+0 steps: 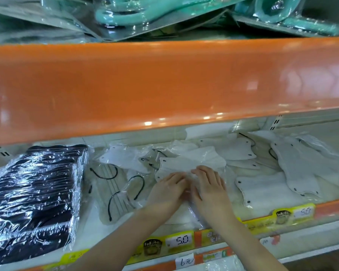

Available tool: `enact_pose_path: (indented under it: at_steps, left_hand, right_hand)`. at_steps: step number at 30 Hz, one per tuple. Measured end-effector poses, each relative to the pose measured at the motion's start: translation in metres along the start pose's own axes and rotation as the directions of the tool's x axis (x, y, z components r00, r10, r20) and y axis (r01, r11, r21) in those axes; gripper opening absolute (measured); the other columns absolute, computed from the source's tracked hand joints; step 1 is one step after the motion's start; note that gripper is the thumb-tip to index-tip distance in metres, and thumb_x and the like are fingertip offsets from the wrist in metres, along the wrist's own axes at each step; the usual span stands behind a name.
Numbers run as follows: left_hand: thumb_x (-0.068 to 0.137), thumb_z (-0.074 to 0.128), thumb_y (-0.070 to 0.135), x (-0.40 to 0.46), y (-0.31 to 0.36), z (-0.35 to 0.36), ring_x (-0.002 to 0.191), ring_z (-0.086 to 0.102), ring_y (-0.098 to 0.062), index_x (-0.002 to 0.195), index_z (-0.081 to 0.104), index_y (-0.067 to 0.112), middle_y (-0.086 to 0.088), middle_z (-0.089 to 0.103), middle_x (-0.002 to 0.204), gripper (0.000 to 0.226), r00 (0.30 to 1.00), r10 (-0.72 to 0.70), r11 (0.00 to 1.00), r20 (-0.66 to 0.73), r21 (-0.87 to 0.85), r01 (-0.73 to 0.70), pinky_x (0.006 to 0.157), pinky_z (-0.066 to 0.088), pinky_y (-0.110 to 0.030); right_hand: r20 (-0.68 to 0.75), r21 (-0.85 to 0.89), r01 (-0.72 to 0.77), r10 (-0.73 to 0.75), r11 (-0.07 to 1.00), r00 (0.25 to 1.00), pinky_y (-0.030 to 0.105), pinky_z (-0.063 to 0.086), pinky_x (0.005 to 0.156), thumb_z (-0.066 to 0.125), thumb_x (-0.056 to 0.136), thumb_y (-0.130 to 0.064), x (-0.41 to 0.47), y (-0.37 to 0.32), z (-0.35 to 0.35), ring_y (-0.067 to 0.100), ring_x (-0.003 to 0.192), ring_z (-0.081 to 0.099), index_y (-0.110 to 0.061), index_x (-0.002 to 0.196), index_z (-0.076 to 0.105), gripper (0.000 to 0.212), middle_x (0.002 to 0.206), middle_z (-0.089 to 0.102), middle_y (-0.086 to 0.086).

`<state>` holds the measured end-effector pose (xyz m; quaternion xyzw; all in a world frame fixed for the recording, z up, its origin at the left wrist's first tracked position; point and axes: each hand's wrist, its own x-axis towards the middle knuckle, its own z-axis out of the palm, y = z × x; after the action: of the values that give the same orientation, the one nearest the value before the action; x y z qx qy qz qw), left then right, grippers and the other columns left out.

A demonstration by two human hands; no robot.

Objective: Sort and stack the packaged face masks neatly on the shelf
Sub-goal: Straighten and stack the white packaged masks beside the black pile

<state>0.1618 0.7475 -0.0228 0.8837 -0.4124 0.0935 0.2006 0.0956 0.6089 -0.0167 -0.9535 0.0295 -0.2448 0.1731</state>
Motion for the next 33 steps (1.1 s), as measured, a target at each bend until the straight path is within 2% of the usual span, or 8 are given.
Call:
enact_pose_path:
  at_steps: [6, 9, 14, 19, 23, 25, 29, 33]
  left_hand:
    - [0.084, 0.045, 0.045, -0.006, -0.015, -0.019, 0.112, 0.059, -0.016, 0.104, 0.069, 0.022, 0.006, 0.064, 0.116, 0.039, 0.996, -0.075, 0.997, -0.045, -0.003, 0.075, 0.091, 0.047, -0.031]
    - [0.091, 0.054, 0.032, -0.010, -0.035, -0.029, 0.118, 0.055, -0.025, 0.109, 0.064, 0.018, 0.000, 0.062, 0.119, 0.026, 0.955, -0.253, 0.961, -0.156, 0.070, 0.266, 0.096, 0.042, -0.041]
    - [0.097, 0.036, 0.046, -0.023, -0.070, -0.034, 0.137, 0.029, -0.029, 0.139, 0.038, 0.015, -0.010, 0.038, 0.146, 0.052, 0.819, -0.573, 0.818, 0.033, 0.084, 0.569, 0.112, 0.026, -0.042]
    - [0.079, 0.003, 0.063, -0.033, -0.053, -0.034, 0.127, 0.040, -0.020, 0.128, 0.044, 0.022, 0.004, 0.047, 0.130, 0.076, 0.853, -0.508, 0.859, 0.117, 0.135, 0.493, 0.104, 0.028, -0.032]
    - [0.099, 0.036, 0.028, -0.019, -0.038, -0.033, 0.123, 0.045, -0.025, 0.132, 0.044, 0.012, -0.007, 0.050, 0.134, 0.038, 0.763, -0.643, 0.765, -0.059, -0.103, 0.636, 0.104, 0.034, -0.039]
    - [0.093, 0.046, 0.013, -0.006, -0.027, -0.031, 0.122, 0.048, -0.033, 0.130, 0.046, 0.003, -0.015, 0.052, 0.131, 0.038, 0.754, -0.628, 0.776, -0.195, -0.079, 0.626, 0.103, 0.037, -0.048]
    - [0.079, 0.056, -0.001, 0.024, 0.008, -0.021, 0.119, 0.049, -0.041, 0.124, 0.050, 0.000, -0.021, 0.051, 0.129, 0.045, 0.846, -0.462, 0.885, -0.267, -0.073, 0.461, 0.099, 0.041, -0.053]
    - [0.087, 0.049, 0.004, 0.054, 0.043, -0.006, 0.121, 0.047, -0.030, 0.130, 0.048, 0.009, -0.009, 0.048, 0.133, 0.043, 0.946, -0.322, 0.944, -0.038, -0.084, 0.318, 0.100, 0.034, -0.039]
  right_hand:
    - [0.372, -0.099, -0.083, 0.114, 0.992, 0.921, 0.037, 0.020, 0.113, 0.018, 0.075, -0.066, 0.006, 0.013, 0.003, 0.021, 0.138, 0.033, -0.019, 0.141, 0.042, 0.085, 0.149, 0.037, -0.001]
    - [0.448, -0.191, -0.091, 0.169, 0.977, 0.878, 0.036, 0.007, 0.117, 0.022, 0.087, -0.068, 0.012, 0.022, -0.001, 0.015, 0.145, 0.011, -0.026, 0.150, 0.019, 0.076, 0.158, 0.015, -0.006]
    - [0.463, -0.269, -0.191, 0.301, 0.944, 0.834, 0.041, 0.011, 0.117, 0.030, 0.095, -0.060, 0.020, 0.026, -0.005, 0.020, 0.145, 0.009, -0.019, 0.150, 0.016, 0.070, 0.158, 0.012, -0.002]
    - [0.460, -0.207, -0.181, 0.259, 0.961, 0.849, 0.039, 0.010, 0.116, 0.027, 0.095, -0.060, 0.020, 0.021, -0.006, 0.018, 0.144, 0.010, -0.022, 0.149, 0.018, 0.067, 0.157, 0.013, -0.003]
    - [0.509, -0.119, -0.099, 0.146, 0.988, 0.848, 0.035, 0.000, 0.116, 0.007, 0.077, -0.073, 0.013, 0.019, -0.002, 0.011, 0.145, 0.001, -0.028, 0.151, 0.013, 0.087, 0.159, 0.005, -0.009]
    - [0.516, -0.037, -0.120, 0.122, 0.992, 0.848, 0.032, -0.001, 0.116, 0.021, 0.089, -0.068, 0.016, 0.023, -0.001, 0.009, 0.145, 0.003, -0.032, 0.150, 0.018, 0.071, 0.158, 0.008, -0.013]
    - [0.422, 0.346, -0.289, 0.127, 0.893, 0.898, 0.035, 0.024, 0.115, 0.047, 0.097, -0.033, 0.025, 0.035, -0.005, 0.014, 0.134, 0.037, -0.028, 0.130, 0.055, 0.034, 0.140, 0.047, -0.006]
    - [0.268, 0.408, -0.348, 0.254, 0.844, 0.929, 0.036, 0.042, 0.099, 0.049, 0.091, -0.016, 0.026, 0.060, -0.019, 0.023, 0.112, 0.056, -0.014, 0.111, 0.065, 0.026, 0.117, 0.061, 0.006]
